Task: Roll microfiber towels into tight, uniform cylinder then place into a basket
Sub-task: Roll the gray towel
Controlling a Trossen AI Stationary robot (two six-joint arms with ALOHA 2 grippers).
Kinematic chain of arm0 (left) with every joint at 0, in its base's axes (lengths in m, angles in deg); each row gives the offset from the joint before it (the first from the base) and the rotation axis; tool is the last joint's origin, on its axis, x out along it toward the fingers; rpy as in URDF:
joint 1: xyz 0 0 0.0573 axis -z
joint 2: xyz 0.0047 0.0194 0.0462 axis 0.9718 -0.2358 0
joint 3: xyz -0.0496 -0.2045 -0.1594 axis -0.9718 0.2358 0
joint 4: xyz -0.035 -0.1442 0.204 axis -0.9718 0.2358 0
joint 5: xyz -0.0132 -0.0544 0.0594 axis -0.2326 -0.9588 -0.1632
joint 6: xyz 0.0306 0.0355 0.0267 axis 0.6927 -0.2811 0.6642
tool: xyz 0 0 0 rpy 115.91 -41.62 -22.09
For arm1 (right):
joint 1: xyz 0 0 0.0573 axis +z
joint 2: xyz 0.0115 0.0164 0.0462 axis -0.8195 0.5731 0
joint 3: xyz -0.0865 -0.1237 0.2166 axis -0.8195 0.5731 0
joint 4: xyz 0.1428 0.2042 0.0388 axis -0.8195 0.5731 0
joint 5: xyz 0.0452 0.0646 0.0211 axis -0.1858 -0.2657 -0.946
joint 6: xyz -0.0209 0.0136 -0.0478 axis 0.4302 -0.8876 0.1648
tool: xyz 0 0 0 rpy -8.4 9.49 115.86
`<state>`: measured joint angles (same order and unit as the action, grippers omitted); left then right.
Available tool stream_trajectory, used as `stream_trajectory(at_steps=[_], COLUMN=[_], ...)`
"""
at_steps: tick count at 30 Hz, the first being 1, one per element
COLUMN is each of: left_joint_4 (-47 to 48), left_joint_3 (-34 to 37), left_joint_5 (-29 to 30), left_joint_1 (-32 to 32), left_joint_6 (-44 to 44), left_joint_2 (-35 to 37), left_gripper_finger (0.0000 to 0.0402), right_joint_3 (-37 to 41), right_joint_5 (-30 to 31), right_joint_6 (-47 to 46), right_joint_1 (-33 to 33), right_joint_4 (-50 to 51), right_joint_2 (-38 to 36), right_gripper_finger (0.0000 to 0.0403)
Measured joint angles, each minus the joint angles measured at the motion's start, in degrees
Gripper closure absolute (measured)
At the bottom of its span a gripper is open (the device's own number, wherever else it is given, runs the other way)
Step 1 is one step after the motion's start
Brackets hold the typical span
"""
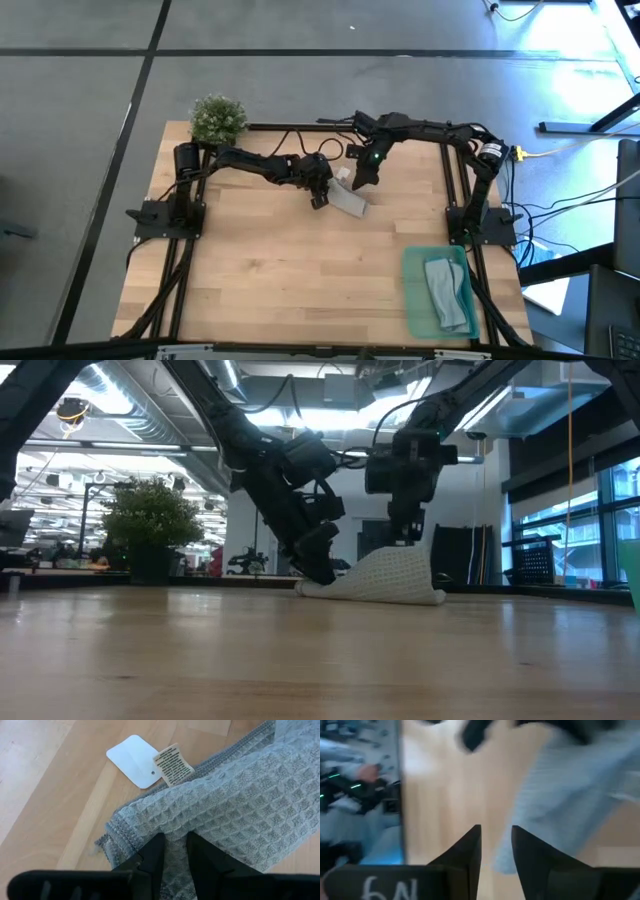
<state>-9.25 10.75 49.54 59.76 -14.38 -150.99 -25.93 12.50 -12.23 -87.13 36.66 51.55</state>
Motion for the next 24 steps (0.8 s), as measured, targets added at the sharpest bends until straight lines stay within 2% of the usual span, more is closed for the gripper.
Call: stream_trajectory(at_steps=[2, 4, 10, 17, 24], left_joint_4=[0.0, 0.0, 0.0, 0.5, 2.3], left_joint_3=[0.0, 0.0, 0.0, 0.0, 0.0], left_joint_5=[0.0, 0.0, 0.0, 0.0, -1.2], left_joint_1=[0.0, 0.0, 0.0, 0.1, 0.2], left_joint_6=[0.0, 0.0, 0.0, 0.1, 0.1], left_joint_2=[0.0, 0.0, 0.0, 0.0, 0.3], left_gripper_finger=[0.0320, 0.0320, 0.0320, 0.0320, 0.0320], right_joint_3=[0.2, 1.2, 6.7, 12.0, 16.4], right_joint_5=[-3.2, -3.8, 10.1, 19.1, 20.1], right_joint_6=[0.8, 1.6, 0.6, -1.8, -2.2], right_joint_1=[1.5, 3.7, 7.1, 7.1, 7.1], right_joint_4=[0.6, 0.2, -7.6, -10.5, -13.7], right_joint_2=[-0.1, -0.1, -0.1, -0.1, -0.5], right_gripper_finger=[0.0298, 0.0300, 0.0301, 0.0301, 0.0301])
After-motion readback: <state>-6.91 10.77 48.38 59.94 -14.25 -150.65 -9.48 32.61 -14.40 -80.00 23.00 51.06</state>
